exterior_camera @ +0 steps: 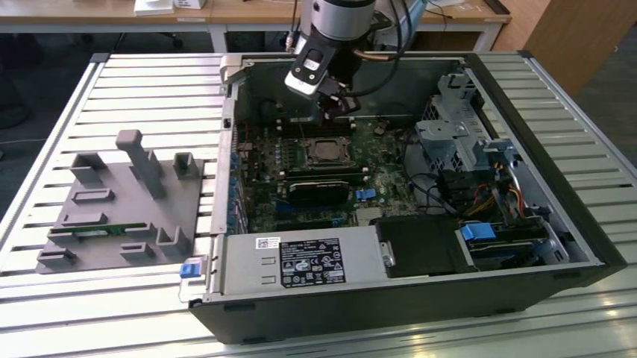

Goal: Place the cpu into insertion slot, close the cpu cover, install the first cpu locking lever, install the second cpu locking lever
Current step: 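Install the first cpu locking lever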

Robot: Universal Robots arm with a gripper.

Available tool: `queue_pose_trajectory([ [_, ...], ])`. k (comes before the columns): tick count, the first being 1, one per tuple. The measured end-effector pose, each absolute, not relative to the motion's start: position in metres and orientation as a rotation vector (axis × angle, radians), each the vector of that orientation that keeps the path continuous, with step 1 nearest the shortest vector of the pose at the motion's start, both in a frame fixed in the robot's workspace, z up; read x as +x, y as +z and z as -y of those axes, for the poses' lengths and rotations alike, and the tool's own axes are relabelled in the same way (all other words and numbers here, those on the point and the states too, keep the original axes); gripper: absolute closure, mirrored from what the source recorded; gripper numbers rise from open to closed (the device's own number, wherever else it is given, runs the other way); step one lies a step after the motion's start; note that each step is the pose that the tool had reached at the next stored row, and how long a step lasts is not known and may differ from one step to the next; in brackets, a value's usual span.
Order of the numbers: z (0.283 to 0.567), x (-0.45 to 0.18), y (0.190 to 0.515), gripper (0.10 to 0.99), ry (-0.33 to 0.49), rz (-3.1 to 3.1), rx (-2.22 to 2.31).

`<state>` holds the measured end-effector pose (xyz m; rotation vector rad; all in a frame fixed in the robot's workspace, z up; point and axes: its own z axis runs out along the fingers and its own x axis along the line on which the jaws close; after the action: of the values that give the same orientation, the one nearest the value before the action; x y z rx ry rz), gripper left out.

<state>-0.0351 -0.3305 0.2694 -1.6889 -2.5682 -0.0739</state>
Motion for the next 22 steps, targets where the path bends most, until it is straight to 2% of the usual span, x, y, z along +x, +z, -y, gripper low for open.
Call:
queue_pose_trajectory([
  [22, 0.3305, -0.0351, 0.2694, 0.980, -0.068, 2.653, -1.548],
])
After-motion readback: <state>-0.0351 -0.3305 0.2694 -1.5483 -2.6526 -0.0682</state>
